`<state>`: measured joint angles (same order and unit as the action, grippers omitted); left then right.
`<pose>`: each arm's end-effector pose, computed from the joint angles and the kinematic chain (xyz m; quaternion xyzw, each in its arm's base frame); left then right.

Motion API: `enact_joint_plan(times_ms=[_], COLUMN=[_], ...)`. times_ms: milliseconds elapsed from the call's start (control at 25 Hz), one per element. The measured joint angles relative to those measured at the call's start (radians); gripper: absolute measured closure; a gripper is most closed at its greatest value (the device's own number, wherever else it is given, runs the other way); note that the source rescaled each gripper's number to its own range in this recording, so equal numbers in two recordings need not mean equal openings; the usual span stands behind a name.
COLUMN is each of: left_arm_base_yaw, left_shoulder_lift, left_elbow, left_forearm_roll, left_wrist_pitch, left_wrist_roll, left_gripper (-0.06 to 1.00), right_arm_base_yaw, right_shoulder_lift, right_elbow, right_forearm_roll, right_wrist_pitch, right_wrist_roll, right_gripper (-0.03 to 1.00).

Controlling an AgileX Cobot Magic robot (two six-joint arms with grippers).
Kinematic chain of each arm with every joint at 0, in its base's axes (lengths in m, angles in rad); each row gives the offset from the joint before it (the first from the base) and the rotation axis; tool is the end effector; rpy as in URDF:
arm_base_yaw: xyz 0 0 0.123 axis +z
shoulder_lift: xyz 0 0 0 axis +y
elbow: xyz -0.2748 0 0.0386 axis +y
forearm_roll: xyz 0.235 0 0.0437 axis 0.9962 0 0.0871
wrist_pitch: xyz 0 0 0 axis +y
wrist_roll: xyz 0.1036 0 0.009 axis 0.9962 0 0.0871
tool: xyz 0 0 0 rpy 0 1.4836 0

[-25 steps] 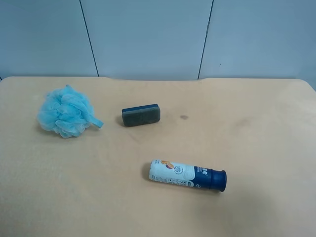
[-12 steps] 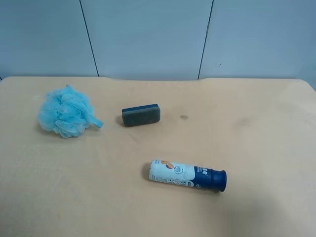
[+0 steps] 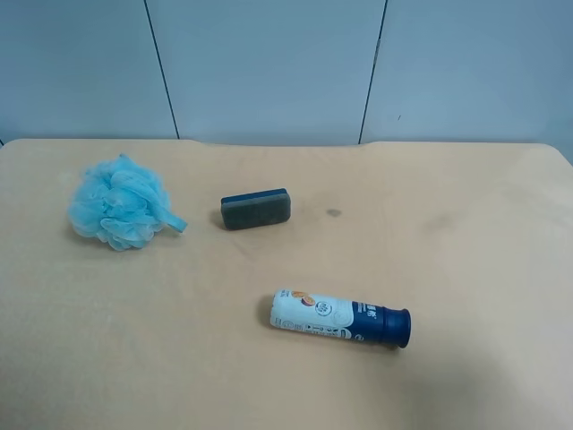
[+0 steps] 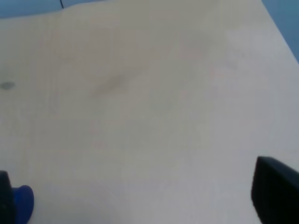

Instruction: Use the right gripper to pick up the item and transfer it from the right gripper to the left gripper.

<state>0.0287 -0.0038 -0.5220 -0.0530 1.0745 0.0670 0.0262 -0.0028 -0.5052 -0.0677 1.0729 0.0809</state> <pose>-0.0005 -0.0049 0.2700 0.0178 0.8496 -0.0012 0.5271 0.0015 -0.0061 0.2656 0.0250 0.8535 -0.0060 0.5205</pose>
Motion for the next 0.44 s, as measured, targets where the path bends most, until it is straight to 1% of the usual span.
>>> enact_joint_plan(times_ms=[440], left_arm_base_yaw=[0.000], left_shoulder_lift=[0.000], left_elbow=[0.000], left_forearm_roll=[0.000], left_wrist_pitch=[0.000], left_wrist_roll=[0.000], left_gripper=[-0.05], right_arm_base_yaw=[0.000], right_shoulder_lift=[0.000], right_elbow=[0.000], right_forearm_roll=[0.000], right_wrist_pitch=[0.000], right_wrist_roll=[0.000], right_gripper=[-0.03])
